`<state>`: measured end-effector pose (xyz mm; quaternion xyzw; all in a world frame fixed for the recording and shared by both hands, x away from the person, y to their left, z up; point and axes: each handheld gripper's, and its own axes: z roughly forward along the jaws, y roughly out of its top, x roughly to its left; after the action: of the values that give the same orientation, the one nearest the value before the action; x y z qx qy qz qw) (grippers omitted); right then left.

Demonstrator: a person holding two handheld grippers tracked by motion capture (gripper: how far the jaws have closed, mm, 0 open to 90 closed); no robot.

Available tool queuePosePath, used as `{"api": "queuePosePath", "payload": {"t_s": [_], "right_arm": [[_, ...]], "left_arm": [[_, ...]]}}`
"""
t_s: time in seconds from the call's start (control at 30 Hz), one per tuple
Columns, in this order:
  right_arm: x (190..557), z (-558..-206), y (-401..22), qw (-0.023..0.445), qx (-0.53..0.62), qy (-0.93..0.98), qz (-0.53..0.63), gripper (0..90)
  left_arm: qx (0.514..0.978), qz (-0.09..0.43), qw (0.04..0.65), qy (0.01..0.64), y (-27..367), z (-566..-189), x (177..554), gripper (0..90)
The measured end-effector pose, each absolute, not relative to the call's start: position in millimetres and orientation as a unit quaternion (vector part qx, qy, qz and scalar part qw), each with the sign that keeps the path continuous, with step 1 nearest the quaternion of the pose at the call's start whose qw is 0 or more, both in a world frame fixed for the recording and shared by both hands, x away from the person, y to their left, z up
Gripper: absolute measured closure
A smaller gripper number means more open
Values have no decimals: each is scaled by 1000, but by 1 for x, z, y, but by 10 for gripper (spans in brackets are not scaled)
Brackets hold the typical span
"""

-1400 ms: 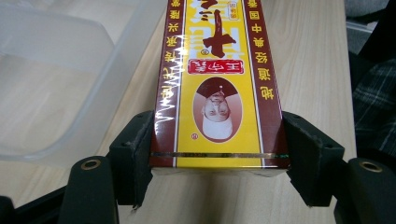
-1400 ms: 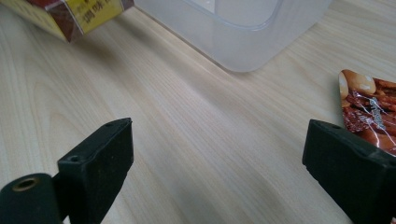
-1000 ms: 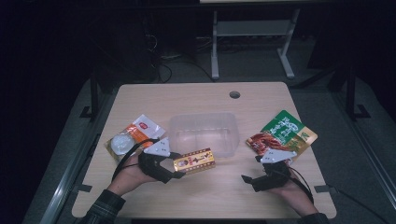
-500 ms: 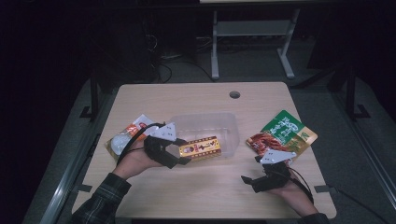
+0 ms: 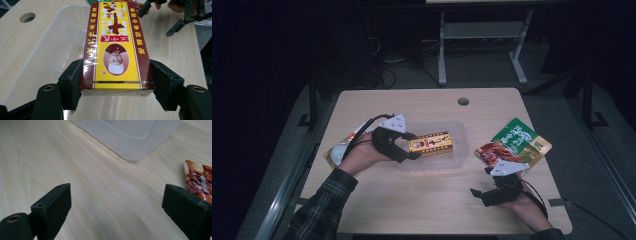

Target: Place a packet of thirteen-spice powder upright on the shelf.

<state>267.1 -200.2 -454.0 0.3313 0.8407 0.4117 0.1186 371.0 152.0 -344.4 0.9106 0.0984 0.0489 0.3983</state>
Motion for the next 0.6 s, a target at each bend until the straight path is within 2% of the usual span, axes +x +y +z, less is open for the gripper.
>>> {"api": "queuePosePath", "payload": {"t_s": [0.6], "right_arm": [[267,-454,-201,119,329,841,413,83]], "left_arm": [[923,38,370,96,127,-345,411,321]]}}
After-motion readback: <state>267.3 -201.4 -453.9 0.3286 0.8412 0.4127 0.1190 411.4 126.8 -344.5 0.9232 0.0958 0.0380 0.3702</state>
